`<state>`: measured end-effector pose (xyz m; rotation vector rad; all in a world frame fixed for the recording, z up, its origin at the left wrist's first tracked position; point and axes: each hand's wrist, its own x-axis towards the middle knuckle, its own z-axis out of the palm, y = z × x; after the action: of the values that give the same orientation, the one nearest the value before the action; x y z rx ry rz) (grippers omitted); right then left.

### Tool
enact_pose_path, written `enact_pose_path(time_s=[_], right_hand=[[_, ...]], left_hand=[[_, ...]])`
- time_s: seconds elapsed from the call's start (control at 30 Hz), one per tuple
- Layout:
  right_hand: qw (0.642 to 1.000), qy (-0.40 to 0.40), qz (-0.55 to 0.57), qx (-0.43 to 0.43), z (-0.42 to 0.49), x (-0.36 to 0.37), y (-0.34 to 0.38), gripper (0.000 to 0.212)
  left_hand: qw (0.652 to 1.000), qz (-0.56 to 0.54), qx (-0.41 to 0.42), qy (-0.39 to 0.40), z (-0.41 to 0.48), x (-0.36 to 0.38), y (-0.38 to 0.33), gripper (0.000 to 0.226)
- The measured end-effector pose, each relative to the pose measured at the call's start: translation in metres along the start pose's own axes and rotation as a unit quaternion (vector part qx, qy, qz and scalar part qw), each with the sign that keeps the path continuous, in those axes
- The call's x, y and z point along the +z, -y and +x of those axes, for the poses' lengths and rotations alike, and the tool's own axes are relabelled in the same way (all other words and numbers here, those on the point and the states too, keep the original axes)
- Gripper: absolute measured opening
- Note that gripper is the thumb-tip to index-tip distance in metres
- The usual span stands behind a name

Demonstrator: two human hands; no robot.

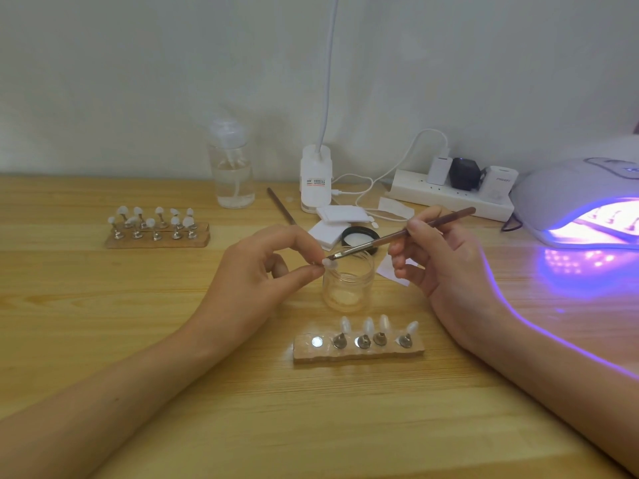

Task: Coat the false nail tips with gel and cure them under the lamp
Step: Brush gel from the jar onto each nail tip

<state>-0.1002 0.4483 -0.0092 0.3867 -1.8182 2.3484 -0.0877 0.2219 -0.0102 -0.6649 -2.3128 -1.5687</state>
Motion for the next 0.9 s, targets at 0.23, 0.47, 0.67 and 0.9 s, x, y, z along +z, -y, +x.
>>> enact_pose_path(time_s=[0.23,0.47,0.67,0.9], right_hand=[[1.0,0.0,0.01,-0.01,-0.0004,-0.0005,0.0008,0.009],[0.999,-0.021,-0.015,-0.022,0.0002,-0.0015,0.0014,0.017],[0.998,-0.021,-0.039,-0.038,-0.001,-0.0013,0.0015,0.011],[0.999,-0.005,-0.026,-0.042,-0.002,0.0014,0.0037,0.012]], left_hand=[[1.0,0.002,-0.001,0.0,-0.0001,0.0002,-0.0006,0.011],[1.0,-0.006,-0.017,-0.002,-0.001,0.0008,-0.0005,0.011],[1.0,-0.014,-0.024,-0.003,-0.0012,0.0009,-0.0004,0.011],[1.0,-0.014,-0.026,-0.002,-0.0014,0.0014,-0.0011,0.012]])
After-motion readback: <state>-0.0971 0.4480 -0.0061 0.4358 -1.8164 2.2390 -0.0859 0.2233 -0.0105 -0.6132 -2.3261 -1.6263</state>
